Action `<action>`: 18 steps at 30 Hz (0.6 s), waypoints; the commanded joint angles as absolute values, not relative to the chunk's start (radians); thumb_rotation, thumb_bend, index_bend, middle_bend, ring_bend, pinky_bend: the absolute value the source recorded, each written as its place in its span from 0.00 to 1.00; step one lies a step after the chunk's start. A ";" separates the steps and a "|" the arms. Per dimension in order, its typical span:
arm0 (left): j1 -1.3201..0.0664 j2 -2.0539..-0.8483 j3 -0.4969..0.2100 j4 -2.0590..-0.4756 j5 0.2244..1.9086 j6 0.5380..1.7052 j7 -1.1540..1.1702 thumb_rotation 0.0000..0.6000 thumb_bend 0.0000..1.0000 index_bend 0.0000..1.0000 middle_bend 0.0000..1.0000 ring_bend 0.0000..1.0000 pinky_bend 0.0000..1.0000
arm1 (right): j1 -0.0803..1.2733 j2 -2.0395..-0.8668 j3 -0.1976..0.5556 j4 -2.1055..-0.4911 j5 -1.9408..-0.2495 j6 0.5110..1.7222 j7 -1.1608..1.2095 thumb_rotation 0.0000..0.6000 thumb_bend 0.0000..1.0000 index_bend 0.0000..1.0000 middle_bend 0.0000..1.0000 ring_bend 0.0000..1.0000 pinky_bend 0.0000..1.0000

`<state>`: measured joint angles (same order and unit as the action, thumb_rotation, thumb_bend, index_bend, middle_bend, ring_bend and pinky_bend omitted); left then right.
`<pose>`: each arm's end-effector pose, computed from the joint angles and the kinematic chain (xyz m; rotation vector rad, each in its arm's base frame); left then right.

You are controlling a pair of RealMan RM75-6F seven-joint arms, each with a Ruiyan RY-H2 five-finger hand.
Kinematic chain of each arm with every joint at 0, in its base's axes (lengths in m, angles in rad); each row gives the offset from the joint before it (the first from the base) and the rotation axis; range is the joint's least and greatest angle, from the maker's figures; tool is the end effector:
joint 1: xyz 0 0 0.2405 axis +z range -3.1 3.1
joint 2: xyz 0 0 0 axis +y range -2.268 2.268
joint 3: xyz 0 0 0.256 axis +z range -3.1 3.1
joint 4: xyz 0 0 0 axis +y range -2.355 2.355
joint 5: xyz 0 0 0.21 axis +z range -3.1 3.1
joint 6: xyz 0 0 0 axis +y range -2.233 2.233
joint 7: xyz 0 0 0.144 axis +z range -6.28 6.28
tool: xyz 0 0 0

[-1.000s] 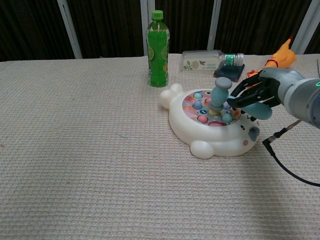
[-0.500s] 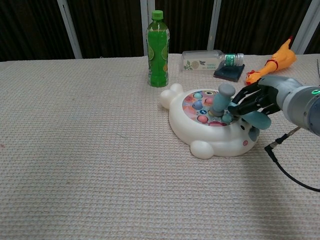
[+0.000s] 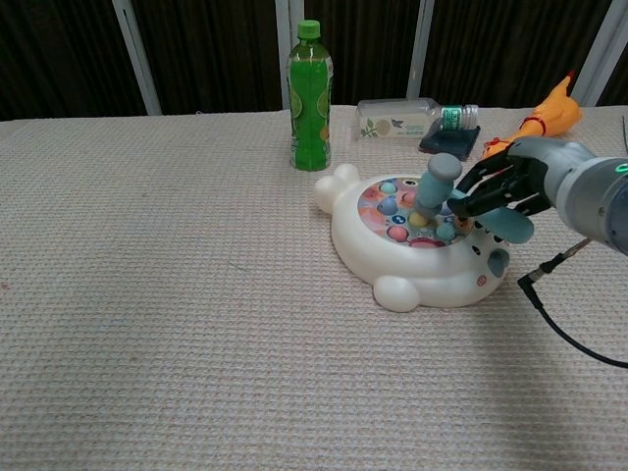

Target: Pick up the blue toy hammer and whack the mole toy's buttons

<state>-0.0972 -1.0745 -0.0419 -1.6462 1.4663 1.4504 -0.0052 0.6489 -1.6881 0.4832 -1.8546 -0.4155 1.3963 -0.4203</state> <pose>-0.3124 0.1828 0.1664 -1.3864 -0.9368 -0.8717 -0.1257 -0.3117 -0.0003 0.9878 -1.7187 0.9944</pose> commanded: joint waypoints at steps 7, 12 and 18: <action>-0.096 -1.074 -0.042 -1.646 1.466 1.452 -0.005 1.00 0.00 0.00 0.00 0.00 0.00 | 0.628 -1.632 0.490 -1.897 -0.438 1.410 -0.423 1.00 0.53 0.88 0.55 0.47 0.54; -0.095 -1.075 -0.041 -1.647 1.469 1.455 -0.003 1.00 0.00 0.00 0.00 0.00 0.00 | 0.595 -1.576 0.477 -1.916 -0.452 1.410 -0.416 1.00 0.53 0.88 0.55 0.47 0.54; -0.091 -1.080 -0.037 -1.647 1.484 1.470 0.014 1.00 0.00 0.00 0.00 0.00 0.00 | 0.504 -1.473 0.428 -1.915 -0.456 1.373 -0.363 1.00 0.53 0.88 0.55 0.47 0.54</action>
<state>-0.0914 -1.0795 -0.0377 -1.6474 1.4826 1.4690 0.0131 0.5356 -1.5042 0.4508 -1.9175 -0.4508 1.3934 -0.3861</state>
